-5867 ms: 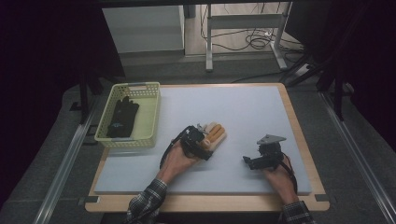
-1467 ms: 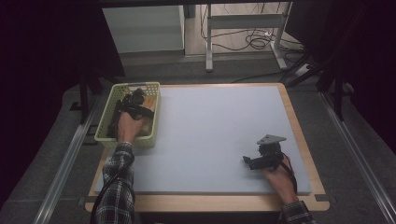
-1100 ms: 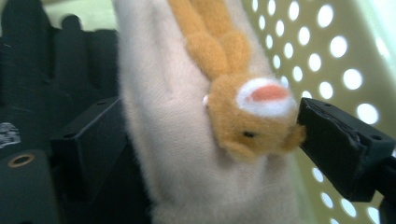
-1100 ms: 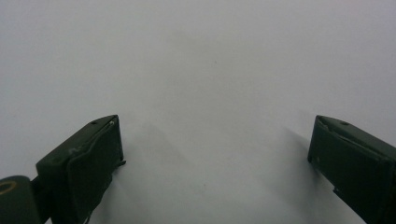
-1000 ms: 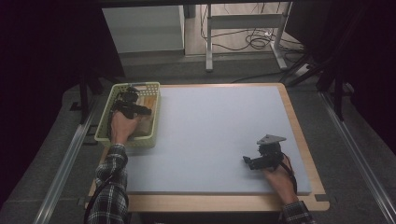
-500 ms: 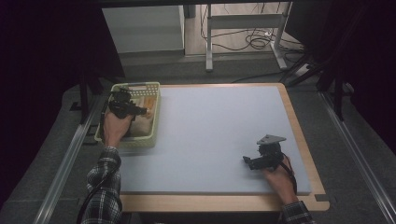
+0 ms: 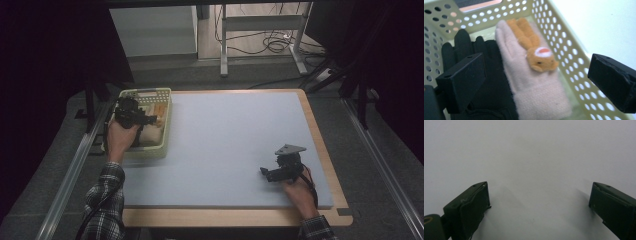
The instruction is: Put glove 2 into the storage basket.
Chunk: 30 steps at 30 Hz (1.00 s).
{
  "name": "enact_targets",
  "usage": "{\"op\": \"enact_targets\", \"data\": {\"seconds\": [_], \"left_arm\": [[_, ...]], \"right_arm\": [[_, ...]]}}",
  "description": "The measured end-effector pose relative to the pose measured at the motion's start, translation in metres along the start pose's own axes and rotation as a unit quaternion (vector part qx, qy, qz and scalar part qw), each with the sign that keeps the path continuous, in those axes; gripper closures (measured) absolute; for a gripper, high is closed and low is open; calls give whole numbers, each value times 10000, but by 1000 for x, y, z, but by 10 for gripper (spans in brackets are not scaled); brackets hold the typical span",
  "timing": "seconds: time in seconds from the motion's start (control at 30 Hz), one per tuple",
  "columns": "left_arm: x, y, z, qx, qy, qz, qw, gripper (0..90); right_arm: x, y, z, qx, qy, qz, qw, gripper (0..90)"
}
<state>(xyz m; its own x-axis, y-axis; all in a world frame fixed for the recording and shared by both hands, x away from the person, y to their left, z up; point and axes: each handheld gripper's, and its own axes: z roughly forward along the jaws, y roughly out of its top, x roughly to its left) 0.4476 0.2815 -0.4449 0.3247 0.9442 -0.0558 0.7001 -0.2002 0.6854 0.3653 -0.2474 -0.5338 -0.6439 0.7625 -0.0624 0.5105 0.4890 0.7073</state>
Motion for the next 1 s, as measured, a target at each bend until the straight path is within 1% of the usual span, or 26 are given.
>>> {"op": "enact_targets", "data": {"seconds": [0.03, 0.13, 0.23, 0.27, 0.33, 0.43, 0.53, 0.67, 0.7, 0.73, 0.77, 0.83, 0.87, 0.9, 0.97, 1.0], "left_arm": [[-2, 0, -1, -14, -29, 31, 10000, 24], [-13, 0, -6, -66, -124, 269, 9995, 25], [-23, 0, -10, -111, -192, 417, 9989, 24], [-27, 0, -12, -153, -254, 456, 9985, 22], [-34, -1, -15, -219, -390, 473, 9979, 21], [-44, -3, -17, -308, -511, 539, 9968, 20], [-56, -5, -20, -359, -633, 655, 9952, 19], [-75, -8, -22, -418, -811, 848, 9922, 18], [-83, -10, -23, -447, -867, 927, 9909, 17], [-88, -11, -23, -459, -921, 994, 9897, 17], [-92, -13, -23, -476, -964, 1024, 9889, 17], [-100, -17, -23, -516, -1116, 1051, 9868, 17], [-106, -20, -22, -546, -1231, 1066, 9851, 17], [-109, -22, -21, -553, -1275, 1089, 9843, 17], [-120, -28, -19, -538, -1305, 1219, 9825, 17], [-123, -30, -17, -538, -1316, 1261, 9818, 17]], "right_arm": [[0, 0, 0, 1, 2, 0, 10000, 27], [0, 0, 0, 2, 0, 1, 10000, 27], [0, 0, 0, 1, -3, 0, 10000, 27], [0, 0, 0, 0, -5, -2, 10000, 27], [0, 0, 0, 1, -3, -1, 10000, 27], [0, 0, 0, 12, -2, -5, 10000, 27], [0, 0, 0, 10, 0, -4, 10000, 27], [0, 0, 0, 13, -1, 5, 10000, 27], [0, 0, 0, 12, 0, 2, 10000, 27], [0, 0, 0, 13, -1, 5, 10000, 27], [0, 0, 0, 12, -1, 4, 10000, 27], [0, 0, 0, 9, -5, -2, 10000, 27], [0, 0, 0, 11, -5, 4, 10000, 27], [0, 0, 0, 11, -5, 3, 10000, 27], [0, 0, 0, 12, -3, 2, 10000, 27], [0, 0, 0, 12, -4, 0, 10000, 27]]}}
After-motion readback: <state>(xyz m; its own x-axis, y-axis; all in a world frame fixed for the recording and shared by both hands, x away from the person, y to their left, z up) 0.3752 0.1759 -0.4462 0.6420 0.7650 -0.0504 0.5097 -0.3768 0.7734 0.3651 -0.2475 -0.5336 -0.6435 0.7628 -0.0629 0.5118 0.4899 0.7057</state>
